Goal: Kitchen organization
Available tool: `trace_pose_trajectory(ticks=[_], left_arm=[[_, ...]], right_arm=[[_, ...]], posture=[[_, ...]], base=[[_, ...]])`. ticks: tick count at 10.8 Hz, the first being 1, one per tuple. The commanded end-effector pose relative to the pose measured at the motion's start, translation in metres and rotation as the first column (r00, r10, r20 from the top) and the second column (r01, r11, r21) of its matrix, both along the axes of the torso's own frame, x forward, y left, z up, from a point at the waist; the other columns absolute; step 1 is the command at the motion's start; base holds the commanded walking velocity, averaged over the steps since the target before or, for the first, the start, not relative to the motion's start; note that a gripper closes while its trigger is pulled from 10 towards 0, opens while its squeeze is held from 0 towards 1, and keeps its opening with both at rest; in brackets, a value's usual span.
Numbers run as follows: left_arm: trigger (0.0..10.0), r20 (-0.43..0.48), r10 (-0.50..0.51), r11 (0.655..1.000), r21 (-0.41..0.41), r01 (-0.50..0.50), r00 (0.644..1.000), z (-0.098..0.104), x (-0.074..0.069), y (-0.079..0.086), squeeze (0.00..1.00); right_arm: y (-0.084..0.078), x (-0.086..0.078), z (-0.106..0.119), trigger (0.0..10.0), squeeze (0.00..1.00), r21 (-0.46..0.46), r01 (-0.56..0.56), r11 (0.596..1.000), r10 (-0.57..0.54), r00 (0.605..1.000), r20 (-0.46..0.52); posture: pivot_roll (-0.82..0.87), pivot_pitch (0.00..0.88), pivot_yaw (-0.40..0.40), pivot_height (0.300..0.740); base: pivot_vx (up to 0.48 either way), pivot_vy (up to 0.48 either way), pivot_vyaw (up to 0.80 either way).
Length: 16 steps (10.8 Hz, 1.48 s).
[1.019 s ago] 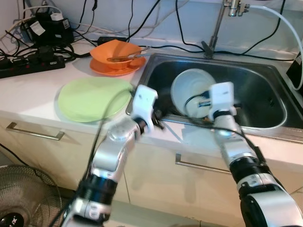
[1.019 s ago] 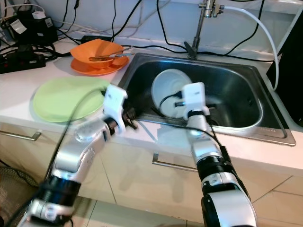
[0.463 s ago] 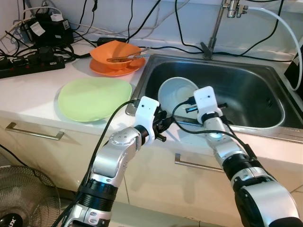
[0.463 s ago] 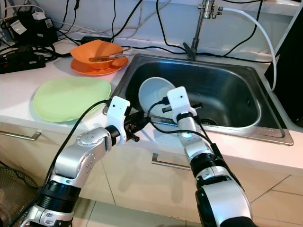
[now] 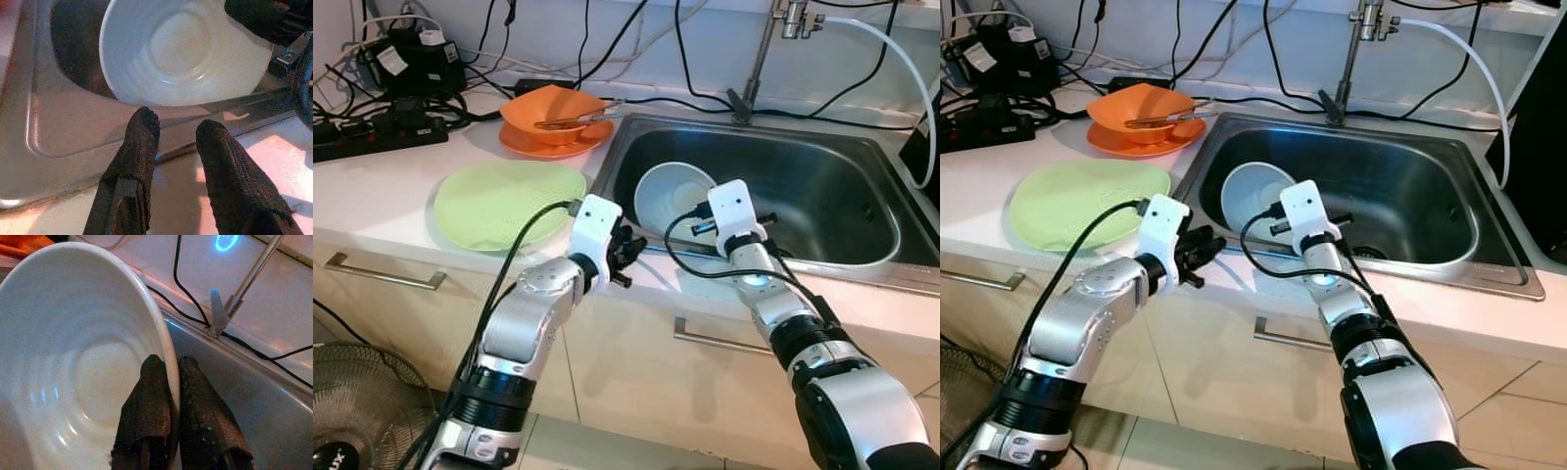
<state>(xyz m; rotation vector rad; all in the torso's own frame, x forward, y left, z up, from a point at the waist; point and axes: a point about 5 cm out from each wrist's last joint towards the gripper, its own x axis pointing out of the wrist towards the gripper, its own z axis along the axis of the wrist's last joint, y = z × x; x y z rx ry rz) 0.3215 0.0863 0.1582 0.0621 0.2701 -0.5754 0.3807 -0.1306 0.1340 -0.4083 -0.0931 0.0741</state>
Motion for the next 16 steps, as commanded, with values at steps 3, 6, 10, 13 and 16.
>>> trace_pose_trajectory(ticks=[3,6,10,13,16], left_arm=[[10.0,0.014,-0.008,1.000,0.004,0.008,1.000,0.007,0.000,-0.001,0.00],[10.0,0.005,-0.008,1.000,0.004,0.008,1.000,0.006,0.000,-0.002,0.00],[10.0,0.001,-0.019,1.000,0.003,0.019,1.000,0.005,-0.001,-0.004,0.00],[10.0,0.069,0.019,1.000,-0.004,-0.019,0.997,0.009,0.003,-0.002,0.00],[10.0,0.336,0.153,0.986,0.012,-0.167,0.929,0.022,0.015,0.005,0.00]], right_arm=[[0.003,-0.001,-0.006,10.0,0.00,-0.012,-0.032,0.999,0.031,0.999,-0.036],[0.006,-0.001,-0.008,10.0,0.00,-0.019,-0.042,0.999,0.041,0.998,-0.046],[0.007,-0.001,-0.007,10.0,0.00,-0.015,-0.053,0.998,0.052,0.997,-0.050],[0.009,0.002,0.004,10.0,0.00,0.067,-0.076,0.995,0.076,0.997,-0.005],[0.007,0.003,0.036,10.0,0.00,0.252,-0.128,0.959,0.092,0.985,0.149]], posture=[[0.24,0.000,-0.010,0.740],[0.24,0.000,-0.014,0.740],[0.24,0.000,-0.014,0.740],[0.23,0.000,-0.014,0.740],[0.19,0.000,-0.012,0.740]], base=[[0.000,0.000,0.00],[0.000,0.000,0.00],[0.000,0.000,0.00],[0.000,0.000,0.00],[0.000,0.000,0.00]])
